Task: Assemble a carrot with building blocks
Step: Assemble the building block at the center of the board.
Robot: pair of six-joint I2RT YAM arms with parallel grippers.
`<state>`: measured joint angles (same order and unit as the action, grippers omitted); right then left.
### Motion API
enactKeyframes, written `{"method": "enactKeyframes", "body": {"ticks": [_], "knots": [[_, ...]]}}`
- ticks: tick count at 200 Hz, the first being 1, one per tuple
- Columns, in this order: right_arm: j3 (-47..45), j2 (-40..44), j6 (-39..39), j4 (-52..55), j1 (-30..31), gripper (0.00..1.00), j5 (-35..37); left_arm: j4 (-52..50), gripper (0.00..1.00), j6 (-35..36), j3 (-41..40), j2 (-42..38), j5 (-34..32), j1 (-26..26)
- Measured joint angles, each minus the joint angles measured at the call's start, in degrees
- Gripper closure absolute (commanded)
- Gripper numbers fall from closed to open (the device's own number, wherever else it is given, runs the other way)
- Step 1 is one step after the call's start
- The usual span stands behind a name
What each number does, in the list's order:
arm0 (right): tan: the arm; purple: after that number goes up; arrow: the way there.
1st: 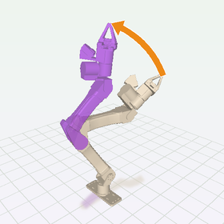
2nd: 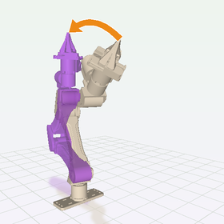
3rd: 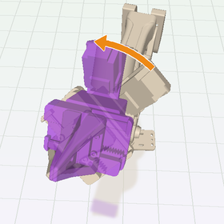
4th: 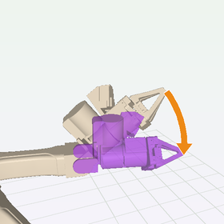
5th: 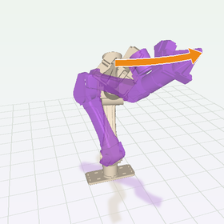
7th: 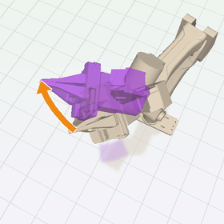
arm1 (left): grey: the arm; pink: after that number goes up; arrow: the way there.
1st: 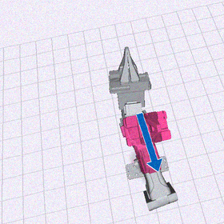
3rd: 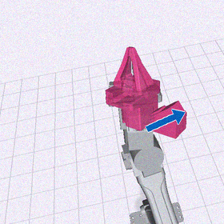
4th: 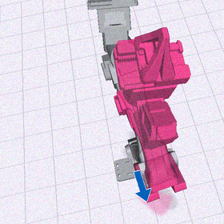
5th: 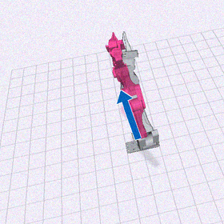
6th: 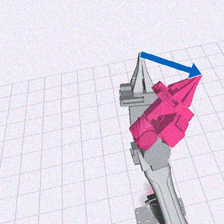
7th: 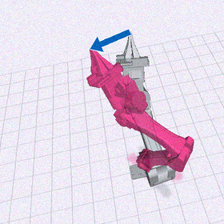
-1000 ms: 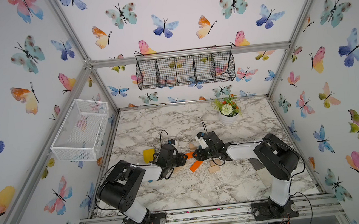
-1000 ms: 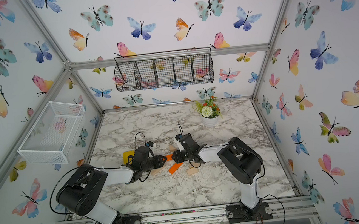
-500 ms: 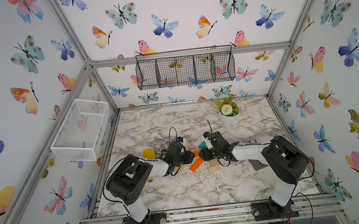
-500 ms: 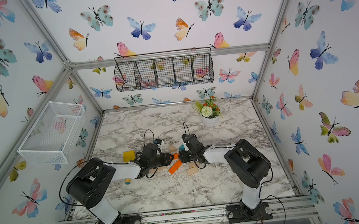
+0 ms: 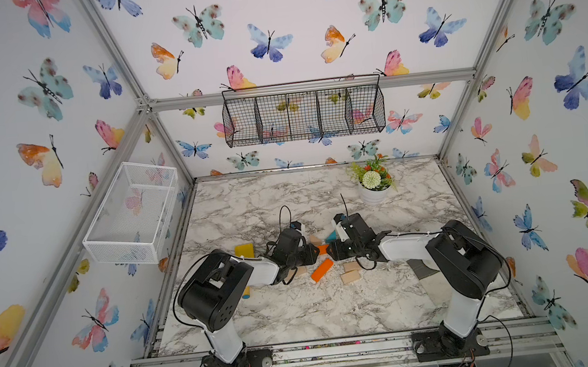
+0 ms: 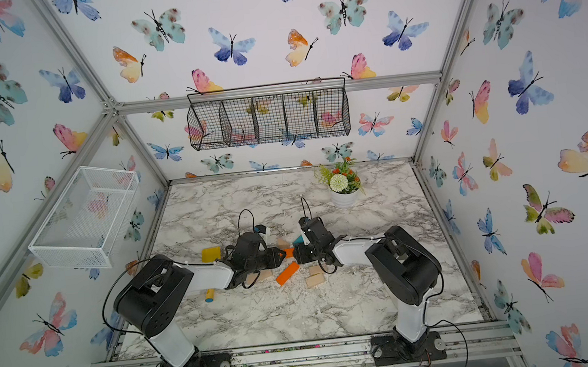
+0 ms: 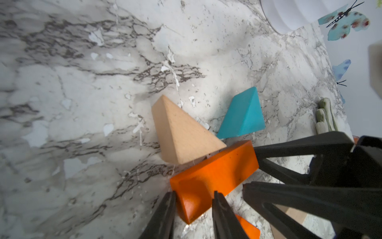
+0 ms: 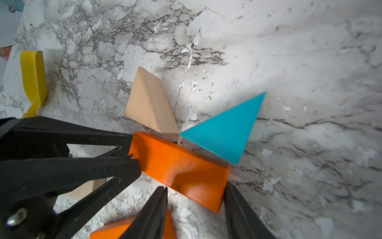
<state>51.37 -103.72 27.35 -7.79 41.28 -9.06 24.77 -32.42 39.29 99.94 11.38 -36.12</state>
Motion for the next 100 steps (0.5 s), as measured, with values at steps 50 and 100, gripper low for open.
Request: {"method": "enactKeyframes", "body": {"ticks": [50,100], "knots": [[0.5,-0.2,0.0,0.1,0.0,0.43,0.0,-0.9,0.55,0.2,0.6,0.1,-0.3,0.0],[1.0,-0.4,0.0,0.6,0.4,0.38,1.4,-0.6,0.34,1.1,0.5,-0.9,-1.3,-0.2]]}}
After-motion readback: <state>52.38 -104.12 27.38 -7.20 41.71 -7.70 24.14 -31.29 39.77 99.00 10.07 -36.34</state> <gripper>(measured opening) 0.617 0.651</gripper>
